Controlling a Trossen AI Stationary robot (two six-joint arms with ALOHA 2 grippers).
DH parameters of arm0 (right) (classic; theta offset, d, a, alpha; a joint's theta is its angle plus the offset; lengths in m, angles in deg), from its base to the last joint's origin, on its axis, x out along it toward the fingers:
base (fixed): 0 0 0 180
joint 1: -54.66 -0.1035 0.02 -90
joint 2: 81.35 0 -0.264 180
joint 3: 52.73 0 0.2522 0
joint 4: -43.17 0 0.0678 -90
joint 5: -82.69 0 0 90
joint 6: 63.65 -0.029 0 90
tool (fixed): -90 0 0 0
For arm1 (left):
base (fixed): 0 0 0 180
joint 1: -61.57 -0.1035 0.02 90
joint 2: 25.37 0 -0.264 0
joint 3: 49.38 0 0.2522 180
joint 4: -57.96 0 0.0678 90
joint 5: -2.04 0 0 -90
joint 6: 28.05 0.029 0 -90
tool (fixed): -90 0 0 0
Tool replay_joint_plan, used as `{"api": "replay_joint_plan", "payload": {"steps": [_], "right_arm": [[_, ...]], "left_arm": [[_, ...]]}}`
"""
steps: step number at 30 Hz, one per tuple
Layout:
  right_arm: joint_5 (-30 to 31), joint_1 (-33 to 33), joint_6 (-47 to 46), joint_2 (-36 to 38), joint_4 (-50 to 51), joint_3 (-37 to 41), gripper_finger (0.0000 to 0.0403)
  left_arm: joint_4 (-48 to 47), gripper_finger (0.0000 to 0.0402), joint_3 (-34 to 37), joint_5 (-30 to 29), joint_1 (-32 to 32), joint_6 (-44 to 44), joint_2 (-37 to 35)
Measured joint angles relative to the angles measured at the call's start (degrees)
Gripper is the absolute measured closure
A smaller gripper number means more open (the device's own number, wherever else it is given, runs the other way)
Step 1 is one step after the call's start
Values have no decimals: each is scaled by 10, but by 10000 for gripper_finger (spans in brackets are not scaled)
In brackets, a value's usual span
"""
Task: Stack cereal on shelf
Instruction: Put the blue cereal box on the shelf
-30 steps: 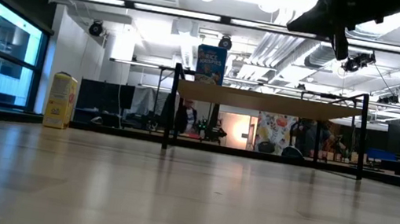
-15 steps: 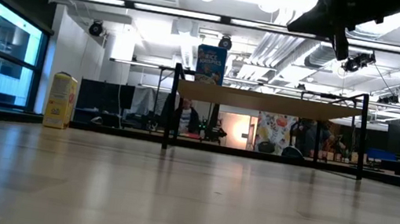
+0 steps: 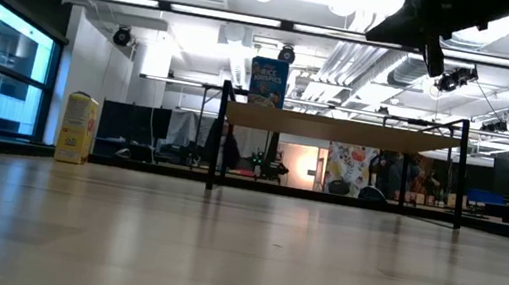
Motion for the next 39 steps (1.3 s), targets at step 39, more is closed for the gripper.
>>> {"api": "replay_joint_plan", "payload": {"steps": [39], "right_arm": [[-115, -9, -72, -96, -375, -26, 256]], "left_arm": [[-14, 245, -116, -209, -391, 761, -252]]}}
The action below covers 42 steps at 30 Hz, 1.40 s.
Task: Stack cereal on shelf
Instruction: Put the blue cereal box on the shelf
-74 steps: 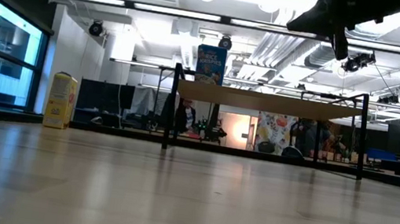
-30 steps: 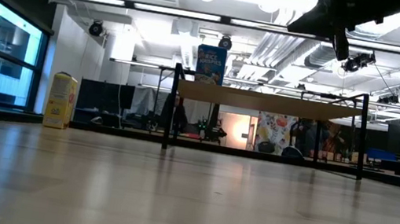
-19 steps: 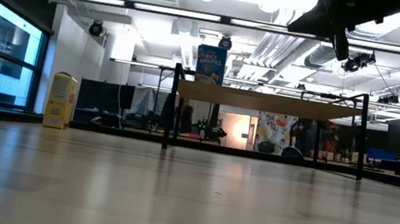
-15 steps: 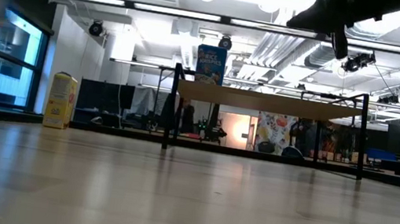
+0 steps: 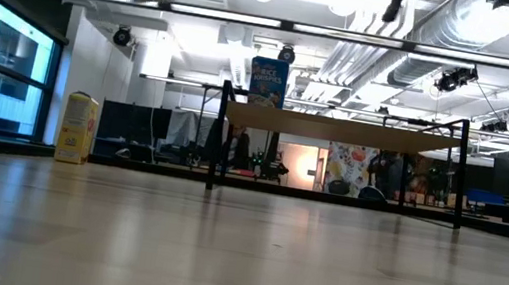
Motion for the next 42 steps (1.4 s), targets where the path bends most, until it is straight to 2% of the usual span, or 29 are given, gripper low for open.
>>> {"api": "replay_joint_plan", "payload": {"steps": [5, 8, 10, 13, 17, 22, 28, 33, 42], "right_arm": [[-111, -26, 12, -79, 76, -104, 136], [-155, -36, 66, -118, 203, -190, 91], [-160, -41, 120, -142, 314, -248, 75], [-159, -49, 176, -181, 447, -323, 67], [-156, -59, 213, -229, 537, -397, 66], [-156, -73, 256, -281, 553, -436, 66], [-154, -78, 287, -317, 555, -443, 66], [-148, -77, 287, -329, 571, -443, 66], [-153, -78, 288, -336, 573, -443, 66]], "left_arm": [[17, 245, -37, 16, -39, 109, 51], [18, 245, -55, 16, -49, 153, 78], [18, 245, -65, 16, -51, 177, 95], [27, 245, -77, 16, -51, 205, 116], [53, 245, -81, 16, -51, 229, 133], [94, 245, -81, 16, -51, 267, 148], [118, 245, -81, 16, -51, 300, 156], [121, 245, -81, 16, -51, 324, 156], [196, 245, -81, 14, -51, 405, 157]]}}
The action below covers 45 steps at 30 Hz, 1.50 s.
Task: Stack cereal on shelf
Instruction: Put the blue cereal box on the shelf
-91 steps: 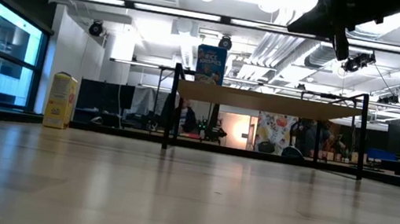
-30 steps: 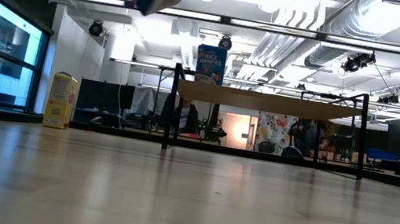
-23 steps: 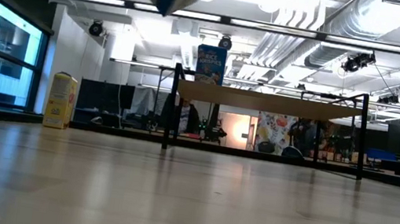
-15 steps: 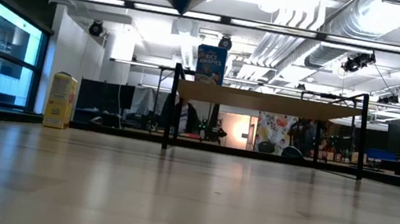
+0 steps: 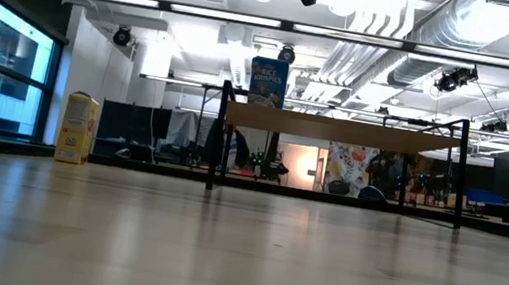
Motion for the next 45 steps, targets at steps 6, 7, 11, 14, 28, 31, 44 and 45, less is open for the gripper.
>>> {"api": "replay_joint_plan", "payload": {"steps": [6, 7, 11, 14, 28, 31, 44, 45], "right_arm": [[-18, 0, 0, 0, 0, 0, 80], [-20, 0, -1, 0, 0, 0, 84], [-21, 0, -1, 0, 0, 0, 104], [-22, 0, -1, 0, 0, 0, 123], [-27, 0, 11, 0, 2, 0, 250], [-28, 1, 16, 1, 0, 0, 271], [-7, 30, 65, 38, 250, 2, 278], [-2, 31, 67, 44, 277, 8, 278]], "left_arm": [[-1, 245, 0, 0, 0, 5, 4], [-3, 245, 1, 0, 0, 5, 5], [-7, 245, 1, 0, 0, 6, 11], [-7, 245, 1, 0, 0, 6, 10], [-7, 222, 1, 19, 0, 7, 10], [-7, 208, 1, 32, -1, 12, 3], [-79, 176, 3, 25, 1, -14, -92], [-79, 176, 11, 10, 4, -24, -107]]}}
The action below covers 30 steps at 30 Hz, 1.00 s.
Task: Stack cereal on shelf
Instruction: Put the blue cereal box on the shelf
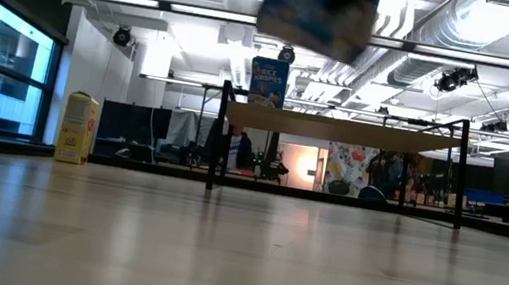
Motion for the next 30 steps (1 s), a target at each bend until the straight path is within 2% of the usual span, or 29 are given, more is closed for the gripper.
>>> {"api": "replay_joint_plan", "payload": {"steps": [3, 5, 7, 9, 12, 16, 18, 22, 30], "right_arm": [[-1, -1, -9, 29, 26, 53, 278], [-8, -4, -36, 66, -16, 109, 278], [-8, -9, -77, 108, -94, 182, 278], [-2, -17, -132, 147, -216, 261, 279], [39, -25, -202, 188, -483, 374, 279], [162, -22, -225, 181, -815, 477, 279], [223, -11, -199, 172, -906, 499, 279], [298, 26, -149, 140, -961, 491, 279], [324, 89, -143, 41, -963, 422, 279]], "left_arm": [[27, 176, 34, -77, 23, -22, -46], [65, 176, 74, -120, 42, -30, -79], [143, 176, 120, -155, 58, -35, -113], [218, 176, 167, -177, 71, -35, -143], [343, 176, 232, -192, 82, -27, -175], [482, 176, 291, -208, 85, 6, -194], [524, 176, 306, -218, 85, 21, -197], [550, 176, 310, -246, 85, 41, -194], [587, 176, 310, -265, 85, 55, -194]]}}
